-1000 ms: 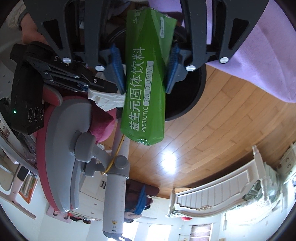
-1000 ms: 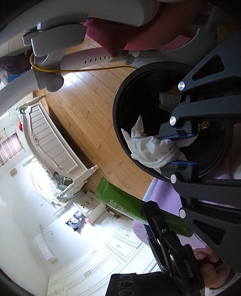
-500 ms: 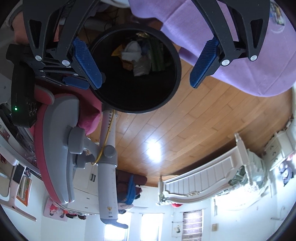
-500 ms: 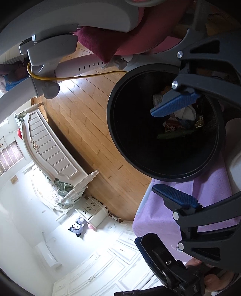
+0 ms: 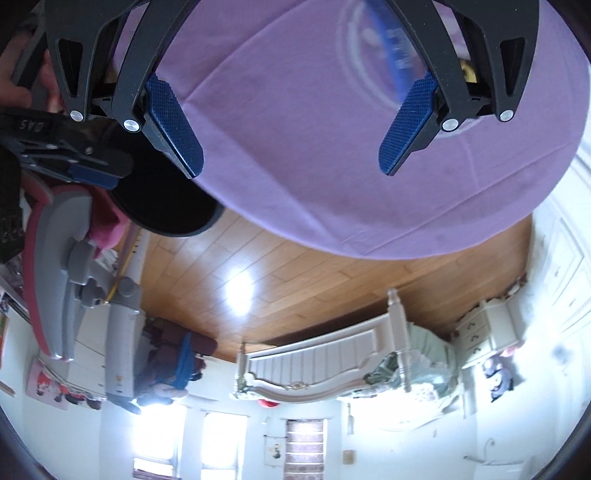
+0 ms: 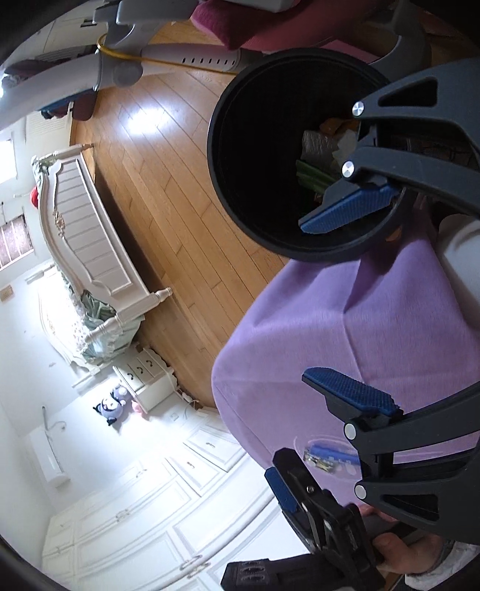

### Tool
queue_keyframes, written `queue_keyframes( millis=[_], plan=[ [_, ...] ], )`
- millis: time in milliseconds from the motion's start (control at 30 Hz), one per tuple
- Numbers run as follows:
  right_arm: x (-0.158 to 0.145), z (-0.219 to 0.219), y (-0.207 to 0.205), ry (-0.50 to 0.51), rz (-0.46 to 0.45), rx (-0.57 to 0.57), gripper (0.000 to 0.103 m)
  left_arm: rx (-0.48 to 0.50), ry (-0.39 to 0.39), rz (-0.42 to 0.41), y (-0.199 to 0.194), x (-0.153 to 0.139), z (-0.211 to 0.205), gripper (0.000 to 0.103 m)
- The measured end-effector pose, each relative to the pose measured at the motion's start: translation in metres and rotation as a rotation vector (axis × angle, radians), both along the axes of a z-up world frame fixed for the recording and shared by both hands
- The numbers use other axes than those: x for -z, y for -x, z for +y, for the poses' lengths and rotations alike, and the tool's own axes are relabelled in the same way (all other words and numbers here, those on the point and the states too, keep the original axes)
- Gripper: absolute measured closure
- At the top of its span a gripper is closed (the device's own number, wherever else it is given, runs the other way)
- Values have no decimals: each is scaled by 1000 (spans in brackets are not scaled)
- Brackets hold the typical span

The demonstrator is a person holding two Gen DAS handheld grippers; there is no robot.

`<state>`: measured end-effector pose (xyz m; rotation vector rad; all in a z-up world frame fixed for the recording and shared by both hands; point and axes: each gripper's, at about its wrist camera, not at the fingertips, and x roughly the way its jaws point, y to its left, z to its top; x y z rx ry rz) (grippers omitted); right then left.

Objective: Collect trash
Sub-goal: 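Move both tools back over the table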

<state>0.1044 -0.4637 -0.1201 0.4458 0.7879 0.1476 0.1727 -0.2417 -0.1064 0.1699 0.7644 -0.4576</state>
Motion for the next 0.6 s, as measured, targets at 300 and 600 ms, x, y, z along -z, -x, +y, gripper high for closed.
queue_keyframes(
  millis=[300, 600],
  plan=[
    [-6, 88, -14, 40, 11, -209, 28, -184, -83, 114, -20, 37, 117, 9],
    [-4, 150, -19, 90, 52, -351, 28, -149, -109, 126, -25, 50, 135, 12]
  ],
)
